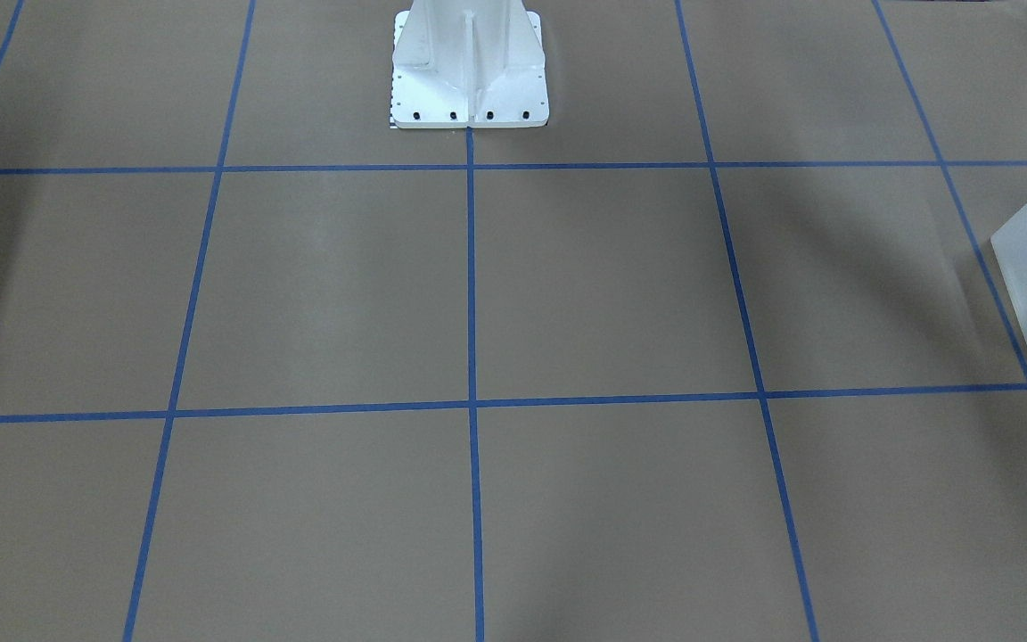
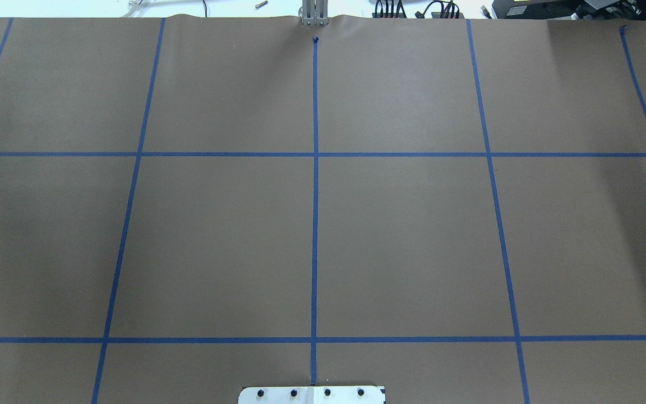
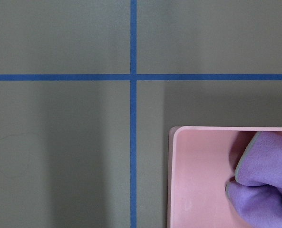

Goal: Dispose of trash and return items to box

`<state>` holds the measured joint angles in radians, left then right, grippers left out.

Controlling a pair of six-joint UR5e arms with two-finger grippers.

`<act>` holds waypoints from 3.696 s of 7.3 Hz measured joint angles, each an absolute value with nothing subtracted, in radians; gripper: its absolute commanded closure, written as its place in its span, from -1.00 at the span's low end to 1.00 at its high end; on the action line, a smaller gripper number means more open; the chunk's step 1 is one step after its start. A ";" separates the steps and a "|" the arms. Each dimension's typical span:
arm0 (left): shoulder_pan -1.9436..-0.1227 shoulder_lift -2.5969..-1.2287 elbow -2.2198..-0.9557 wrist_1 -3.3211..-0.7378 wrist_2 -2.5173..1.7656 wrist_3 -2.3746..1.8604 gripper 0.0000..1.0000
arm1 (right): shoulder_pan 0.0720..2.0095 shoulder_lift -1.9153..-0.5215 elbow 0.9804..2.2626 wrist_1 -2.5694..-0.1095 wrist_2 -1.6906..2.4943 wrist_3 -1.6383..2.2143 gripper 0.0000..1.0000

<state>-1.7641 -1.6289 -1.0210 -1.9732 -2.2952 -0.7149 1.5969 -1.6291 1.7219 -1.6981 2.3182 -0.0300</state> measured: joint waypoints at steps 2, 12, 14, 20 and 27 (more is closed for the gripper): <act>-1.762 -1.625 -1.021 -1.979 -2.293 -0.715 -0.97 | 1.597 -1.629 1.722 -1.698 2.318 -0.029 -1.00; -1.557 -1.565 -1.601 -1.972 -2.278 -0.485 -0.97 | 1.597 -1.634 1.713 -1.700 2.293 -0.028 -1.00; -1.528 -1.517 -1.638 -1.976 -2.284 -0.475 -0.97 | 1.597 -1.634 1.719 -1.700 2.297 -0.027 -1.00; -1.540 -1.482 -1.724 -1.775 -2.277 -0.158 -0.97 | 1.597 -1.631 1.725 -1.700 2.299 -0.026 -1.00; -1.549 -1.487 -1.732 -1.663 -2.287 -0.117 -0.97 | 1.597 -1.631 1.725 -1.700 2.304 -0.026 -1.00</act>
<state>-1.5493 -1.4873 -1.7324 -1.6628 -2.2867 -0.1175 1.5969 -1.6306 1.7255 -1.6996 2.3039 -0.0259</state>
